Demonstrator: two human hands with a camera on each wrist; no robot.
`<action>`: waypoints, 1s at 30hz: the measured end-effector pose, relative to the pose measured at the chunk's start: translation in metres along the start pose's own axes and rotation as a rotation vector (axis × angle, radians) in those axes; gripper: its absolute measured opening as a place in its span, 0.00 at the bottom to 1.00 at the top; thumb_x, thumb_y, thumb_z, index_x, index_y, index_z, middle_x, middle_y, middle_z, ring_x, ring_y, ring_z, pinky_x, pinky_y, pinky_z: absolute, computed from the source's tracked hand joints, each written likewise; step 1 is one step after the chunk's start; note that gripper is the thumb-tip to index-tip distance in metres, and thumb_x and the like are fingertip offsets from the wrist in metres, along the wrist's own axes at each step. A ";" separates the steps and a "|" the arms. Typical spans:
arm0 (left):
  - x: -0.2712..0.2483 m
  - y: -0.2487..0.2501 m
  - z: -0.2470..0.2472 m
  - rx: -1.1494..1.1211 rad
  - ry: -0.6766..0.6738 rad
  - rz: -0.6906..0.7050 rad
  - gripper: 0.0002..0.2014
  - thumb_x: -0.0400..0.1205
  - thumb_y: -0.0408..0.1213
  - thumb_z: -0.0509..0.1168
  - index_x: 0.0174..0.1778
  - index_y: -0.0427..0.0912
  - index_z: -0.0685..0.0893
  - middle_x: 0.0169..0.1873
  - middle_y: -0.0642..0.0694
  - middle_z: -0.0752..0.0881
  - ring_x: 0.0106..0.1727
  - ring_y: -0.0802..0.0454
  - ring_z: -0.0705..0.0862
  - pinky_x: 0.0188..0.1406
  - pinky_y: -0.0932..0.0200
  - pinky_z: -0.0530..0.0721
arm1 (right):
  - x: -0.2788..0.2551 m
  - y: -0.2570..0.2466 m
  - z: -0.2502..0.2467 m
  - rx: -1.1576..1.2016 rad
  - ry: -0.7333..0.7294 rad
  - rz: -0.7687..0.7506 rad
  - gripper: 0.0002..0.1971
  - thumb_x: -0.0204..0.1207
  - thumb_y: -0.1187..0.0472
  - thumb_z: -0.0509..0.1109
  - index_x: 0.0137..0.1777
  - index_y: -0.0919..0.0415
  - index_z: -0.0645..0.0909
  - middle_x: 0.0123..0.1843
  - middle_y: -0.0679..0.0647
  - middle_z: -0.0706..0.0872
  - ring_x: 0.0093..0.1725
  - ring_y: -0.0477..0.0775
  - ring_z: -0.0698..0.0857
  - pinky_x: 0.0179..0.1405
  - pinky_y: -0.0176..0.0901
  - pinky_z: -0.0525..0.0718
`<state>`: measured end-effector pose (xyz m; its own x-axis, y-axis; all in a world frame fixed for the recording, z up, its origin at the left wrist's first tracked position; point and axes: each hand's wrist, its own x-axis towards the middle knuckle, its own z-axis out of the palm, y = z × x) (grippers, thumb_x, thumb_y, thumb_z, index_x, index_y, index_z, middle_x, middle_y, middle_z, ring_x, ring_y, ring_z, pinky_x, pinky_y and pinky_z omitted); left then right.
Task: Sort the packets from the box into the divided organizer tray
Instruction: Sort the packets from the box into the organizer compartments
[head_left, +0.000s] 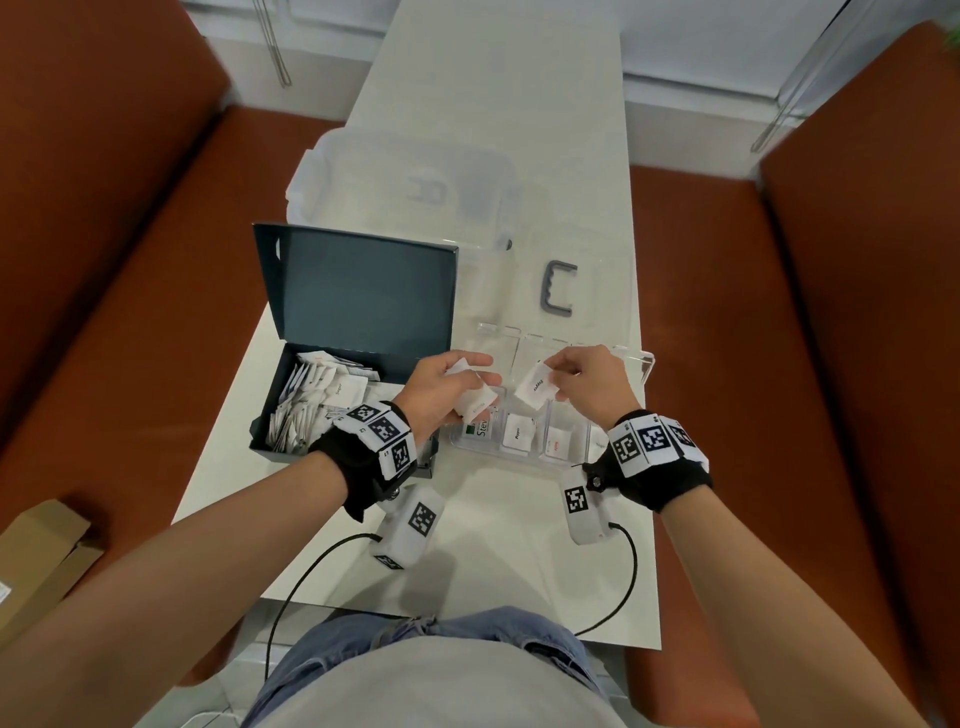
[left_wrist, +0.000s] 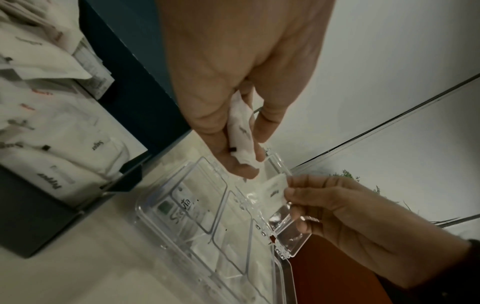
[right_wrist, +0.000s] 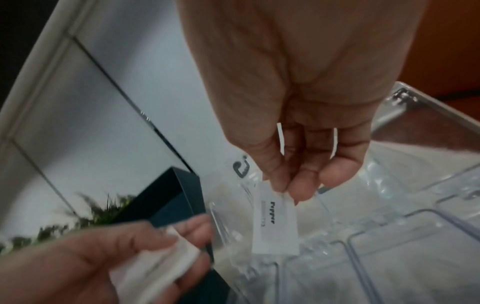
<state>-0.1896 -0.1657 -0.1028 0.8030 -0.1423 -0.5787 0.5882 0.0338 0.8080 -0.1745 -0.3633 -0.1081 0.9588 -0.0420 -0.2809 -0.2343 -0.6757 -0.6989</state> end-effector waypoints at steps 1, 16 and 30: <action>0.000 0.000 -0.002 0.001 0.006 0.002 0.14 0.82 0.23 0.62 0.64 0.35 0.82 0.53 0.38 0.89 0.41 0.47 0.89 0.40 0.50 0.90 | 0.001 0.003 0.003 -0.074 -0.022 0.004 0.11 0.78 0.72 0.65 0.54 0.65 0.87 0.49 0.62 0.89 0.43 0.56 0.87 0.46 0.33 0.83; -0.004 0.000 -0.006 -0.004 0.010 0.014 0.14 0.83 0.24 0.61 0.64 0.34 0.81 0.53 0.38 0.89 0.44 0.42 0.89 0.37 0.54 0.89 | 0.002 0.006 0.032 -0.202 -0.077 0.083 0.09 0.80 0.61 0.62 0.51 0.65 0.82 0.50 0.62 0.87 0.52 0.63 0.84 0.53 0.51 0.82; -0.008 0.000 -0.009 -0.009 0.011 0.022 0.14 0.83 0.22 0.61 0.64 0.33 0.81 0.56 0.34 0.88 0.46 0.39 0.88 0.40 0.51 0.89 | 0.005 0.001 0.006 -0.004 -0.391 0.140 0.17 0.77 0.76 0.64 0.63 0.62 0.78 0.43 0.59 0.80 0.38 0.54 0.86 0.27 0.37 0.87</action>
<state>-0.1949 -0.1562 -0.0993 0.8169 -0.1309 -0.5618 0.5711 0.0462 0.8196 -0.1705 -0.3601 -0.1145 0.7842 0.1487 -0.6024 -0.3568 -0.6863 -0.6338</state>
